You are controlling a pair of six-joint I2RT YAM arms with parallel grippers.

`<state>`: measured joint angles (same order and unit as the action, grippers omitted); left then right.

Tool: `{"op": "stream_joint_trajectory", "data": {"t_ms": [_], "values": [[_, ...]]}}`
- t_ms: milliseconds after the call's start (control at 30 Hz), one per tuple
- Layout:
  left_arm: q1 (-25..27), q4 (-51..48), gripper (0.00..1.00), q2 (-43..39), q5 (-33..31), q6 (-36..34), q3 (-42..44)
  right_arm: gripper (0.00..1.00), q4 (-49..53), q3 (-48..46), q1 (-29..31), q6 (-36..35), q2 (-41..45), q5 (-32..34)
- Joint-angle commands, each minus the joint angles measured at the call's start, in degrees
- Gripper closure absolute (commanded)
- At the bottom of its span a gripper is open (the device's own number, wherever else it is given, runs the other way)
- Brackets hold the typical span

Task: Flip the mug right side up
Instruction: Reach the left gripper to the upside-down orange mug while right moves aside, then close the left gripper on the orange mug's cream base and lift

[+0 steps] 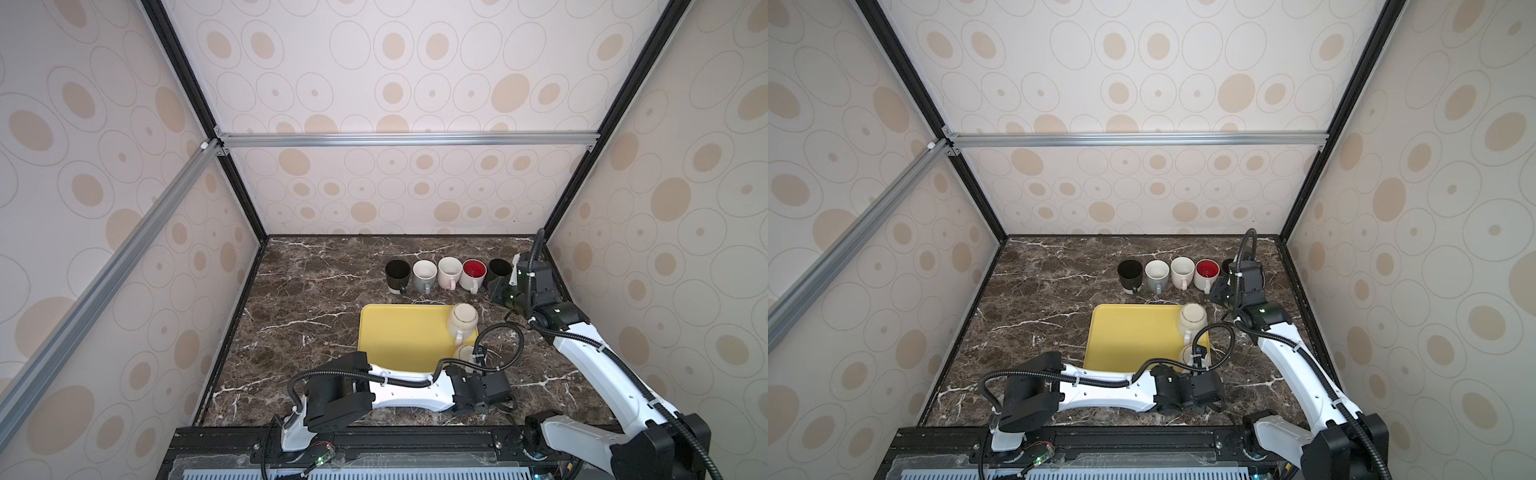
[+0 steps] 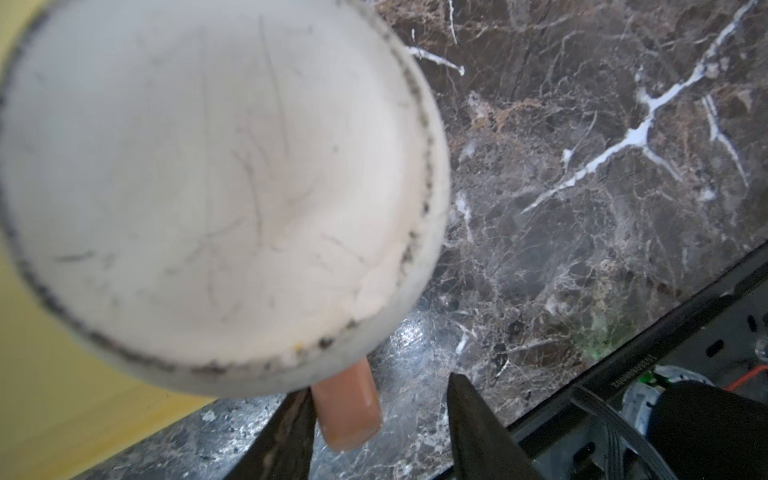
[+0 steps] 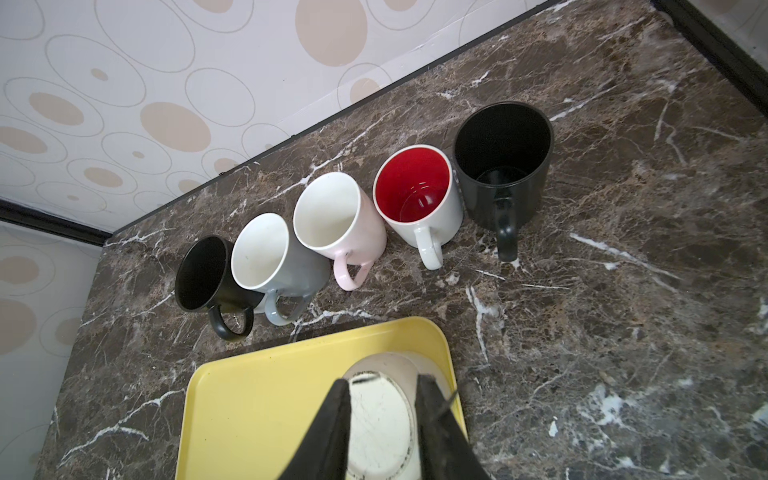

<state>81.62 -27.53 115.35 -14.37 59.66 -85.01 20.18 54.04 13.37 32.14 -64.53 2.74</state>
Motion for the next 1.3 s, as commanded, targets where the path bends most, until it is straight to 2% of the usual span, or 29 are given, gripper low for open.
{"op": "stream_joint_trajectory", "data": {"t_ms": [0,300,867,1000,1167,1267], "values": [[-1.03,-2.16,0.49,0.84,-0.45,0.82,-2.43,0.71,-1.65,-1.03,-0.45,0.93,1.63,-0.9],[-3.26,-2.92,0.56,1.07,-0.35,0.15,-2.73,0.71,-2.07,-1.62,-0.53,1.07,2.42,-1.25],[-4.42,-4.16,0.72,2.15,0.07,-1.72,-3.49,0.72,-3.2,-2.32,-0.53,1.4,2.29,-1.85],[-4.41,-6.06,0.79,2.75,-0.88,-2.34,-4.46,0.72,-3.36,-2.37,-0.55,1.35,2.22,-1.97],[-4.41,-7.51,1.0,2.43,-2.15,-3.18,-4.99,0.72,-3.58,-2.53,-0.53,1.37,2.18,-2.04],[-4.4,-7.87,1.0,1.89,-2.57,-3.83,-4.91,0.72,-3.66,-2.56,-0.52,1.42,2.04,-2.04]]}}
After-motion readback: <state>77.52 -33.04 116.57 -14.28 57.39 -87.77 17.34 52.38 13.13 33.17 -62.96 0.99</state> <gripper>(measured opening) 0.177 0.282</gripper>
